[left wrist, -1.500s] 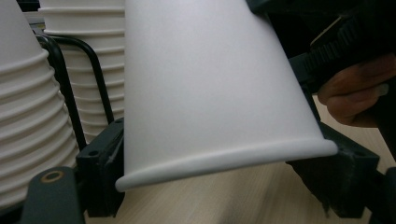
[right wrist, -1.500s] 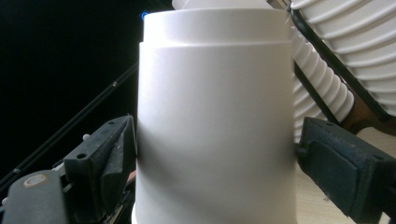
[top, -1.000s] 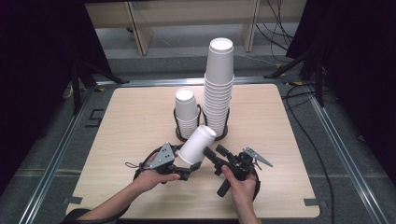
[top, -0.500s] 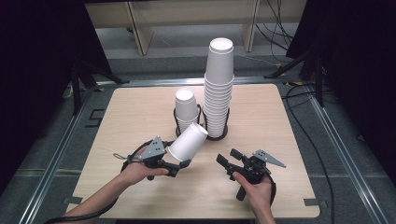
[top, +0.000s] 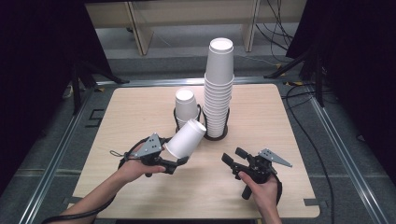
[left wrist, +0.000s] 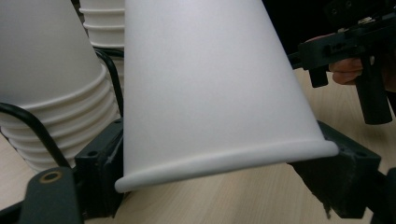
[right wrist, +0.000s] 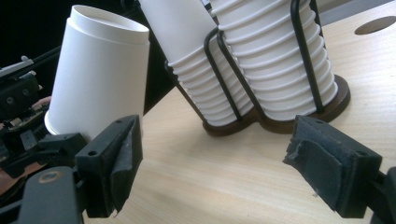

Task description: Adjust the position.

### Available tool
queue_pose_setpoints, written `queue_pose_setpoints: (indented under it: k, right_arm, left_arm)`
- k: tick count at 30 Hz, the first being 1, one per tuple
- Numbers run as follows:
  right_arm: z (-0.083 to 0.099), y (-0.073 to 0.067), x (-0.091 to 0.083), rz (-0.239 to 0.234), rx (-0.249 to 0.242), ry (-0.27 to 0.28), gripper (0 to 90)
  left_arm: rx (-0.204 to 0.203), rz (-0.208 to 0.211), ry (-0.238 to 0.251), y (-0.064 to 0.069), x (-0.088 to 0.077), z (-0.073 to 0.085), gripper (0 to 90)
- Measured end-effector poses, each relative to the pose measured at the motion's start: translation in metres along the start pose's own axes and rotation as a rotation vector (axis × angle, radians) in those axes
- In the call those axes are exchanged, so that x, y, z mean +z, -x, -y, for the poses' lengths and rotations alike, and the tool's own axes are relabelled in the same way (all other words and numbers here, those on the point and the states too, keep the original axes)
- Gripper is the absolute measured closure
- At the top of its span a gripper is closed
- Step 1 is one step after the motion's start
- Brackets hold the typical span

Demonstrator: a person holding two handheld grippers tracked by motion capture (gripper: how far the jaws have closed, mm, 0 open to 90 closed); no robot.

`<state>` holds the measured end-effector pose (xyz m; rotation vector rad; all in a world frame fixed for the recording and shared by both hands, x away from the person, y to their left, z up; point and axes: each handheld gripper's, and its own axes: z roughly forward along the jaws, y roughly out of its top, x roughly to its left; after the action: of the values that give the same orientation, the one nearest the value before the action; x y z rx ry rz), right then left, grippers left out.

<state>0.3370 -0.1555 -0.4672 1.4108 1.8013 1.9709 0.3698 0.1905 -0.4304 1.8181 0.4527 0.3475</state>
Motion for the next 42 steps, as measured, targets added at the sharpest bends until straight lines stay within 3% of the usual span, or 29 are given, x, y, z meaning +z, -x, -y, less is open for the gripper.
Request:
queue_pose_setpoints:
  k: [6, 7, 9, 10, 15, 21, 28, 33, 35, 38, 39, 40, 42]
  right_arm:
    - [-0.003, -0.004, 0.003, -0.002, -0.029, -0.020, 18.1]
    - [-0.003, -0.004, 0.003, -0.020, -0.034, -0.015, 18.3]
    - [-0.004, -0.005, 0.003, -0.011, -0.055, -0.042, 18.9]
    - [-0.004, -0.005, 0.004, -0.026, -0.059, -0.043, 20.7]
    - [-0.004, -0.001, 0.004, -0.016, -0.120, -0.080, 22.1]
    - [-0.006, 0.000, 0.000, -0.019, -0.125, -0.092, 22.1]
    - [-0.010, 0.000, 0.000, -0.034, -0.138, -0.096, 22.1]
    - [-0.012, 0.002, 0.003, -0.042, -0.201, -0.114, 22.1]
    - [-0.013, 0.000, 0.002, -0.062, -0.199, -0.131, 22.3]
    - [-0.014, 0.001, 0.003, -0.087, -0.254, -0.166, 23.1]
    - [-0.015, 0.000, 0.002, -0.086, -0.249, -0.189, 23.2]
    - [-0.016, 0.002, 0.004, -0.092, -0.304, -0.181, 23.7]
    - [-0.018, 0.002, 0.004, -0.116, -0.314, -0.214, 25.0]
  left_arm:
    - [0.018, 0.032, -0.006, 0.003, 0.004, -0.001, 17.3]
    - [0.020, 0.028, -0.013, 0.003, 0.004, -0.001, 17.3]
    - [0.037, 0.030, -0.049, 0.002, 0.002, -0.001, 17.3]
    - [0.040, 0.028, -0.052, 0.002, 0.002, -0.001, 17.3]
    - [0.045, 0.039, -0.068, 0.002, 0.000, -0.003, 17.3]
    - [0.060, 0.051, -0.058, 0.003, -0.001, -0.010, 17.3]
    - [0.084, 0.060, -0.078, 0.004, -0.001, -0.015, 17.3]
    - [0.097, 0.092, -0.113, 0.004, -0.001, -0.016, 17.3]
    - [0.098, 0.100, -0.131, 0.005, -0.002, -0.017, 17.3]
    - [0.102, 0.120, -0.137, 0.005, -0.003, -0.018, 17.3]
    - [0.107, 0.120, -0.151, 0.005, -0.004, -0.019, 17.3]
    - [0.113, 0.121, -0.159, 0.005, -0.005, -0.020, 17.3]
    - [0.132, 0.134, -0.172, 0.005, -0.005, -0.020, 17.4]
